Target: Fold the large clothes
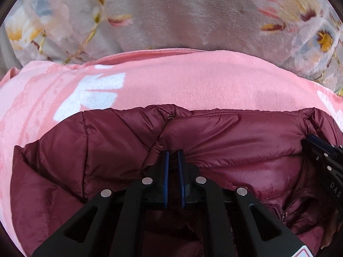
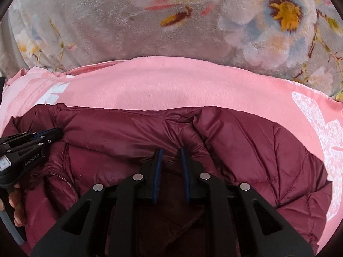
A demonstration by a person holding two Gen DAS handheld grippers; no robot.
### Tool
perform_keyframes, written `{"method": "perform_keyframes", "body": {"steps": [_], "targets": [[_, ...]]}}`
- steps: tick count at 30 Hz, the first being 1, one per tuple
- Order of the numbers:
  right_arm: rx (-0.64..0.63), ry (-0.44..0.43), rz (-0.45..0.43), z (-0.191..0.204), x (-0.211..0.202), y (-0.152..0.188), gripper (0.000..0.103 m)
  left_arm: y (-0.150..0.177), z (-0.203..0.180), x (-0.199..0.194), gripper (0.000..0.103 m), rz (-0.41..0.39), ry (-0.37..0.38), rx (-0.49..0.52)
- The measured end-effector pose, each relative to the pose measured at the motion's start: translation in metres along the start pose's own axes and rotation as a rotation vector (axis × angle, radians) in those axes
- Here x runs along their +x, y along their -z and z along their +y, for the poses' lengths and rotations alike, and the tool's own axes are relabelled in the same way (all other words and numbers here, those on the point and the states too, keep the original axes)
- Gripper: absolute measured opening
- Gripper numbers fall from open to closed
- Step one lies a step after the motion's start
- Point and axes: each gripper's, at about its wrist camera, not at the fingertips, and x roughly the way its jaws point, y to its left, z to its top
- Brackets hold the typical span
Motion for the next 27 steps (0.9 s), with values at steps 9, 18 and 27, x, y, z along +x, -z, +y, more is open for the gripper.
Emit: {"method": "perform_keyframes", "body": {"steps": [9, 18, 27], "targets": [[-0.008, 0.01, -0.006, 0.0014, 0.0004, 0.0015, 0.016, -0.0006, 0.002, 0.0016, 0.01, -0.013, 0.013, -0.009], [0.001, -0.001, -0.004, -0.0001, -0.0001, 0.0007, 0.016, -0.0002, -0.0017, 0.0025, 0.01, -0.015, -0.004, 0.006], [-0.008, 0.02, 0.003, 0.0026, 0.0023, 0.0003, 0.016, -0.0022, -0.0058, 0.0087, 0.01, -0.008, -0.03, 0.025]]}}
